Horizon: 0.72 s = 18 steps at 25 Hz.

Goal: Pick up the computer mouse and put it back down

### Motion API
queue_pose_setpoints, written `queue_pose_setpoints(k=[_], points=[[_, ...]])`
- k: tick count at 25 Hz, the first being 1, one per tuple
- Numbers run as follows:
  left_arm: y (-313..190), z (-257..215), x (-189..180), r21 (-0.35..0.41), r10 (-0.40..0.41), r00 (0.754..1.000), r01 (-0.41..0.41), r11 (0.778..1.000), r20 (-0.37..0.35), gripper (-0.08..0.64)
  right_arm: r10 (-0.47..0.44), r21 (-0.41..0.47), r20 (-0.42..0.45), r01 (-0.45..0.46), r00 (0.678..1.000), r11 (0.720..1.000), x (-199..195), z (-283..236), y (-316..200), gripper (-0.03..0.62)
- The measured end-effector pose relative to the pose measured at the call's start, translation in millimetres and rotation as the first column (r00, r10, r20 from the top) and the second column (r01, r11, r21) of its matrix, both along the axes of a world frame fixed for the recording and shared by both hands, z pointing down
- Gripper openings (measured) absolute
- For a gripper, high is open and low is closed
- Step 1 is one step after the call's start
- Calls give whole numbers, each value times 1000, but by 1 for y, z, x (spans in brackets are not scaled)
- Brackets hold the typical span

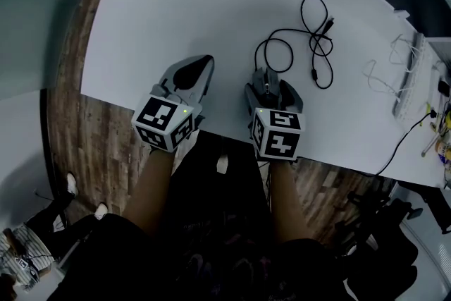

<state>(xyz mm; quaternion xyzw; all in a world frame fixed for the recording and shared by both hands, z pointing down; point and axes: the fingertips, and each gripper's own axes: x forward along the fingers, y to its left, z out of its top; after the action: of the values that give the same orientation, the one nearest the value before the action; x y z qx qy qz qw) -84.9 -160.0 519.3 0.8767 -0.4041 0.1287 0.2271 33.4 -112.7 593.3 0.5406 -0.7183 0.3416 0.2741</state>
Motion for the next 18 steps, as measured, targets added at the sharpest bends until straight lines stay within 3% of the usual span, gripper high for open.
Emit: queue_pose_setpoints(k=[3, 18], points=[[0, 0, 0, 0, 1, 1000, -1, 1000, -1, -6, 18, 5, 4, -18, 1000, 1000, 1, 0, -1, 324], [3, -4, -5, 3, -3, 1000, 3, 1000, -4, -6, 47, 56, 30, -48, 998, 997, 6, -10, 1, 314]])
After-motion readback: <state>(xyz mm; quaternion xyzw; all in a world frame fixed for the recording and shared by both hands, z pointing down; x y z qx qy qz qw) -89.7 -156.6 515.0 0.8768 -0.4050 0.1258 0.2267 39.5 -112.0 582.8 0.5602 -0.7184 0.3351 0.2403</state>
